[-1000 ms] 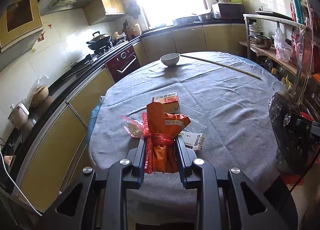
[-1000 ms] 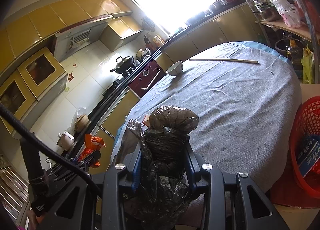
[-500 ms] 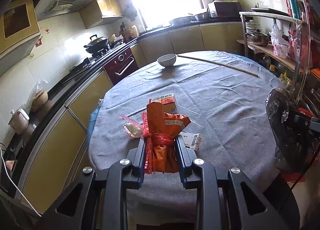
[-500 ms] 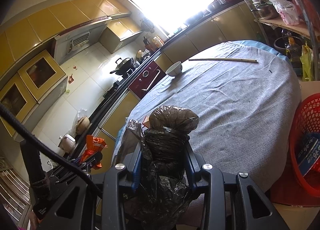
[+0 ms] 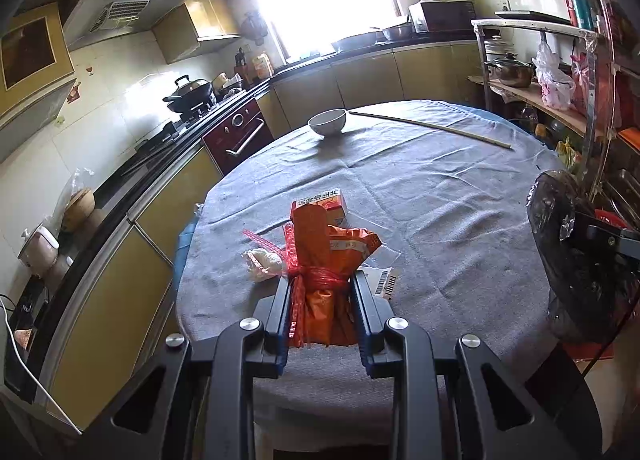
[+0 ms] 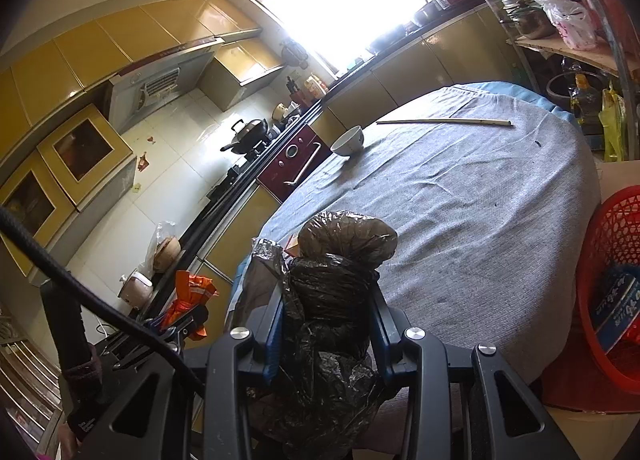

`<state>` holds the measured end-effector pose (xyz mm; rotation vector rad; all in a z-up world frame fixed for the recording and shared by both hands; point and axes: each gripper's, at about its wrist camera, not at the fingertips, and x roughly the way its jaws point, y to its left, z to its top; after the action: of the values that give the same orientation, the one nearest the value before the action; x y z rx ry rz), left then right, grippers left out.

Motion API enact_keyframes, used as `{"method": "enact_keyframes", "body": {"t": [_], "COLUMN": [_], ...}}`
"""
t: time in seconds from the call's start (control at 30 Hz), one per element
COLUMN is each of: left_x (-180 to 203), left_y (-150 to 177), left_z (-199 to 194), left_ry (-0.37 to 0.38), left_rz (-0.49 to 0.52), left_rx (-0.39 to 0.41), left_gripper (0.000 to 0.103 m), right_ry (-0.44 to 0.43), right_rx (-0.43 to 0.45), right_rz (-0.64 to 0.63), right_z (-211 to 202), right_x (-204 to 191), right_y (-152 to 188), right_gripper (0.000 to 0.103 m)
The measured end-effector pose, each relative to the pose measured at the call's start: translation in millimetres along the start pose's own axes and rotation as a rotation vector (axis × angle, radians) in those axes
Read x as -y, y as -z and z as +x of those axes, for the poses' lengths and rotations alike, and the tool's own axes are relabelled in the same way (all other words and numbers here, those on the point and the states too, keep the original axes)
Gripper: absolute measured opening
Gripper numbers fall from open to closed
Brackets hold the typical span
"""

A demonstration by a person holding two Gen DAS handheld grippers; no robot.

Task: Collect trash

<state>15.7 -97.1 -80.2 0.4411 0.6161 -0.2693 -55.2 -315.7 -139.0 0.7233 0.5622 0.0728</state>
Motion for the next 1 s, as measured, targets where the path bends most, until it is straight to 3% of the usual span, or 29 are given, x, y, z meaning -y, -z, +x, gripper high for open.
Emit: {"method": "enact_keyframes", "body": {"t": [0.4, 1.0], "left_x": [19.4, 91.0], "left_y": [-8.4, -40.0], "left_z": [-2.2, -2.5], "left_ry": [0.018, 0.221], "left_rz": [0.041, 0.132], "left_rx": [0.007, 0.029], "left_gripper": [0.029, 0.029], "right_ry": [0.003, 0.077], "right_rx": [0.026, 0.135], "right_rz": [0.031, 0.151], "right_z": [-10.3, -55.4], "right_x": [13.3, 64.5], "right_y": [-1.5, -11.3], "right_gripper": [0.039, 0.040]}}
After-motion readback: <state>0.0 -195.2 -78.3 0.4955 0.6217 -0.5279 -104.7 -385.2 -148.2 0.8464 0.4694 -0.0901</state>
